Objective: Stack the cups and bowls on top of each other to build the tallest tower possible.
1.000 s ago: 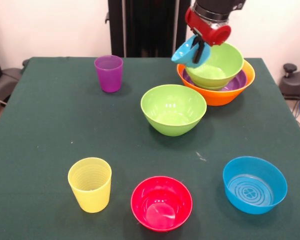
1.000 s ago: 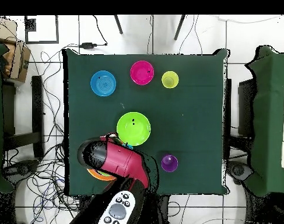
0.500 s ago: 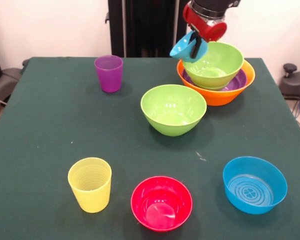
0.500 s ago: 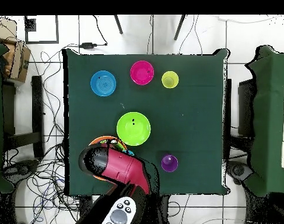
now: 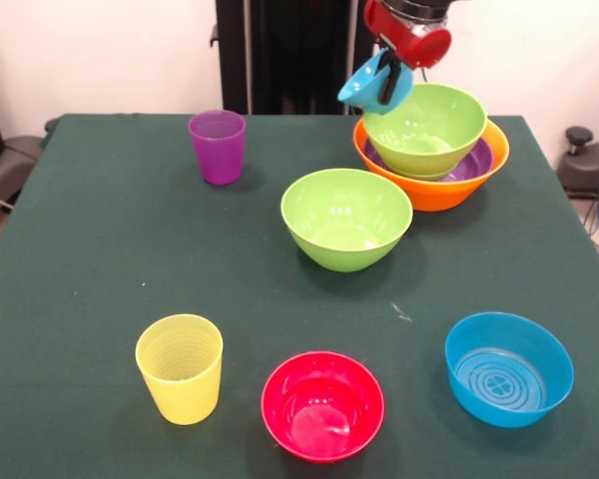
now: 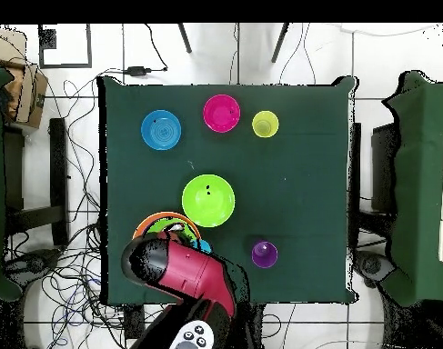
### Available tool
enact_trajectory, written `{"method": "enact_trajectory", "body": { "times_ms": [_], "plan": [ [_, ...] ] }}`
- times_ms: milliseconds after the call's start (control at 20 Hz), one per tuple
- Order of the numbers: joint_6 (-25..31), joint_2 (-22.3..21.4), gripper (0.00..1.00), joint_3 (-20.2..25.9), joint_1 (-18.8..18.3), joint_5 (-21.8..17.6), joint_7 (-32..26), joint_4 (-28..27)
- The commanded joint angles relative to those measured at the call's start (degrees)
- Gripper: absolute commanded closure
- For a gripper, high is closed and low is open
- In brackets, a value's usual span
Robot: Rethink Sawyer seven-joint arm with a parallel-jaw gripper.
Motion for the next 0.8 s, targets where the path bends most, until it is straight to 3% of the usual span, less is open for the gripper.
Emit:
{"method": "enact_trajectory", "body": {
  "times_ms": [50,800],
  "plan": [
    [-2.5,0.1,1.00,6.3,-0.7,-3.6,2.6,3.0],
    [-2.5,1.3,1.00,5.1,1.2,-3.5,4.1,2.0]
  ]
}}
